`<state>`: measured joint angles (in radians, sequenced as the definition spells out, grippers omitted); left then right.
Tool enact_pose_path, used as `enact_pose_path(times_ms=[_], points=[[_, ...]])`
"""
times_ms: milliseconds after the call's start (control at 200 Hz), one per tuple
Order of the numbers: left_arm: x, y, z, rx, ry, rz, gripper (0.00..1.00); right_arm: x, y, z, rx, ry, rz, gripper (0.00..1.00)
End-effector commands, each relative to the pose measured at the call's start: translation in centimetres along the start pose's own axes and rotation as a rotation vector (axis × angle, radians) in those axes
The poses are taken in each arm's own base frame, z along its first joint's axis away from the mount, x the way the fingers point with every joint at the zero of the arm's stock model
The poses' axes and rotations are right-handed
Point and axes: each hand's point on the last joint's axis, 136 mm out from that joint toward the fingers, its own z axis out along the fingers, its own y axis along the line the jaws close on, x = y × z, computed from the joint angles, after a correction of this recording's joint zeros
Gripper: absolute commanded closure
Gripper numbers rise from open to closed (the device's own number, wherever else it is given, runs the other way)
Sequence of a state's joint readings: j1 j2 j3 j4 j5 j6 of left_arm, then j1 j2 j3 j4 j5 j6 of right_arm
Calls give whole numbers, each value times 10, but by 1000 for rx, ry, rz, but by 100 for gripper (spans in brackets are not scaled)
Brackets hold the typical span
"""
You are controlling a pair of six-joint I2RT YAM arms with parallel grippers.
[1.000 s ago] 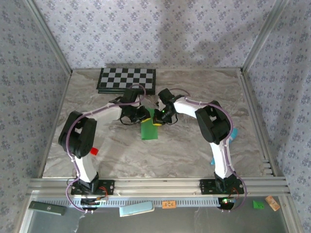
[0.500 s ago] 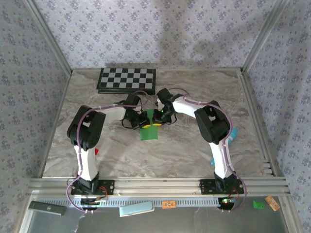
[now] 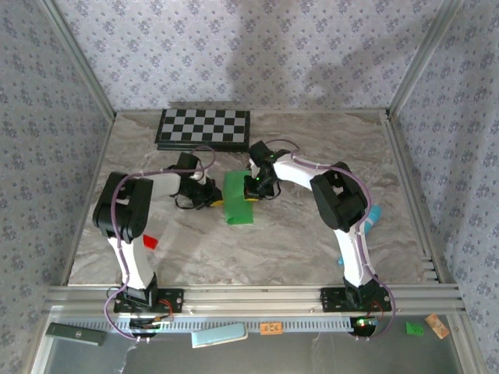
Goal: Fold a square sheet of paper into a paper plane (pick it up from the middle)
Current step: First fold the square sheet of paper in half at the center of the table.
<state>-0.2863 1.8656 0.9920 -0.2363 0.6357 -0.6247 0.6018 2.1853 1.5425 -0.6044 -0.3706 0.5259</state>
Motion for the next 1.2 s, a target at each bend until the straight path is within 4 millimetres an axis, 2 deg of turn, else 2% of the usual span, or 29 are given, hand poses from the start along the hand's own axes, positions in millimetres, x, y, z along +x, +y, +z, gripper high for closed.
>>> enact_pose_path(times_ms=[0, 95, 175, 260, 325, 445, 545, 610, 735, 835, 905, 999, 1134, 1194], points=[[3, 21, -22, -67, -29, -32, 94, 79, -136, 40, 507, 274, 91, 93], [-2, -13, -36, 36, -65, 11, 94, 77, -132, 39, 500, 273, 85, 93], [-4, -41, -40, 119, -87, 43, 94, 76, -131, 38, 498, 270, 86, 93], [-3, -62, -30, 165, -72, 72, 94, 76, -129, 39, 493, 271, 87, 93], [0, -71, -14, 166, -43, 92, 94, 76, -129, 38, 493, 270, 87, 93], [-4, -69, 15, 142, 8, 79, 94, 76, -128, 39, 492, 273, 86, 93], [-14, -65, 27, 130, 6, 61, 94, 77, -128, 39, 496, 276, 76, 93], [-17, -54, 32, 93, 8, 50, 94, 77, -129, 38, 501, 280, 66, 93], [-27, -18, 29, 7, -20, 37, 94, 78, -133, 35, 525, 289, 32, 93], [-34, 17, 17, -48, -45, 7, 94, 79, -137, 32, 544, 301, 9, 93], [-38, 29, 5, -56, -62, -14, 95, 78, -138, 30, 555, 303, -5, 93], [-40, 17, -10, -18, -76, 10, 95, 76, -137, 28, 560, 301, -15, 93], [-42, -38, -32, 140, -120, 75, 95, 73, -134, 27, 555, 295, -18, 93], [-39, -57, -33, 173, -126, 111, 94, 72, -134, 28, 553, 292, -19, 93]])
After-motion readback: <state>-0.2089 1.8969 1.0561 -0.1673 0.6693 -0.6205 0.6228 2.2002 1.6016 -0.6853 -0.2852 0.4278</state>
